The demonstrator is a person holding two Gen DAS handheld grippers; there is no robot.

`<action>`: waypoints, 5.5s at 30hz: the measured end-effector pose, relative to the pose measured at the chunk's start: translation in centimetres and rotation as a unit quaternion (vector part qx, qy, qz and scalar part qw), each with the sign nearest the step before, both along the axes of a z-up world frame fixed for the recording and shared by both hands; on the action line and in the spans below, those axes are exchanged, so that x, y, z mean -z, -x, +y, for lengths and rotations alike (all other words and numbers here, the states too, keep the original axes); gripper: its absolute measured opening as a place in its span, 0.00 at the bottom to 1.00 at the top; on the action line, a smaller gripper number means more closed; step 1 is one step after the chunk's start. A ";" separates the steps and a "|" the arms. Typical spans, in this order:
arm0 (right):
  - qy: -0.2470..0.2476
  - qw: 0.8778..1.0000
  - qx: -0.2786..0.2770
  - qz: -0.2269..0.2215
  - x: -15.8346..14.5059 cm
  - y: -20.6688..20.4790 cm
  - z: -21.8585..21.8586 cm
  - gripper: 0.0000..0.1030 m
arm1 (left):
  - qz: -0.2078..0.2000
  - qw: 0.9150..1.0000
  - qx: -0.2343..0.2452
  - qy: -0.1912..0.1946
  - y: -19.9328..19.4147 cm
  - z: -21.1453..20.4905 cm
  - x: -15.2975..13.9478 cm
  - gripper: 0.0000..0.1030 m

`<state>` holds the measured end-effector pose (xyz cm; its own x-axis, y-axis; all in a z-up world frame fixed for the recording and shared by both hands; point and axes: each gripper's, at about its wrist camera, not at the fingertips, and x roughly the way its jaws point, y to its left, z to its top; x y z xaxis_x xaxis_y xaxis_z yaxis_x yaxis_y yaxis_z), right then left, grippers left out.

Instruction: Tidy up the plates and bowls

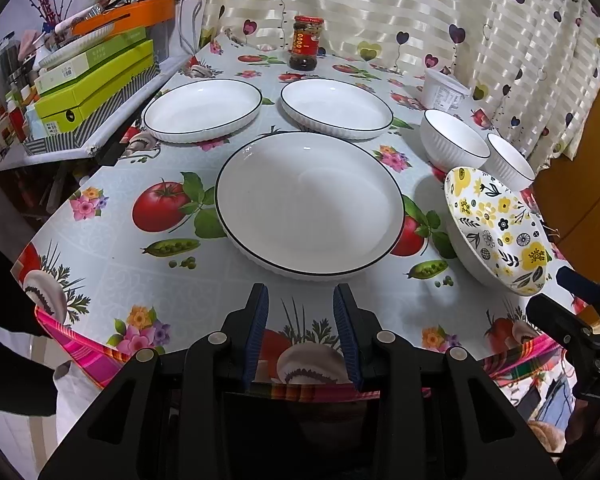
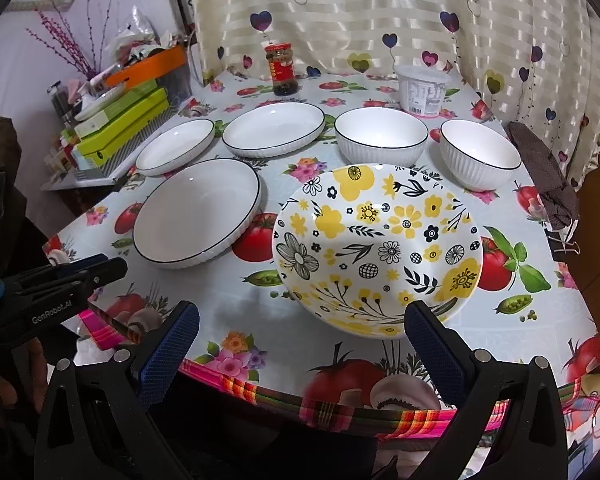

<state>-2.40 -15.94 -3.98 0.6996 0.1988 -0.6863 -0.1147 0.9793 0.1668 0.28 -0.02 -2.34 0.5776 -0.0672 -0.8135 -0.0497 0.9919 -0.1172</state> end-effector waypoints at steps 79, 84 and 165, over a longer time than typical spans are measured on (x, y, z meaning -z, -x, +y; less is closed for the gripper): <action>-0.023 0.990 -0.135 0.019 -3.4 -13.3 9.2 0.85 | -0.020 0.996 -0.077 0.046 -7.9 11.6 -0.6 0.34; -0.029 0.989 -0.147 0.021 -3.9 -17.0 11.5 0.70 | -0.022 0.993 -0.103 0.050 -10.2 14.5 -0.8 0.34; -0.061 0.982 -0.119 0.137 -0.2 -34.1 18.3 0.13 | 0.001 0.991 -0.107 0.079 -21.3 21.6 2.3 0.21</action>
<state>31.66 2.36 -3.81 0.4166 0.4269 -0.8026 -0.2724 0.9009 0.3378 21.59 21.59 -4.68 0.5906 -0.0695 -0.8040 -0.2578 0.9278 -0.2695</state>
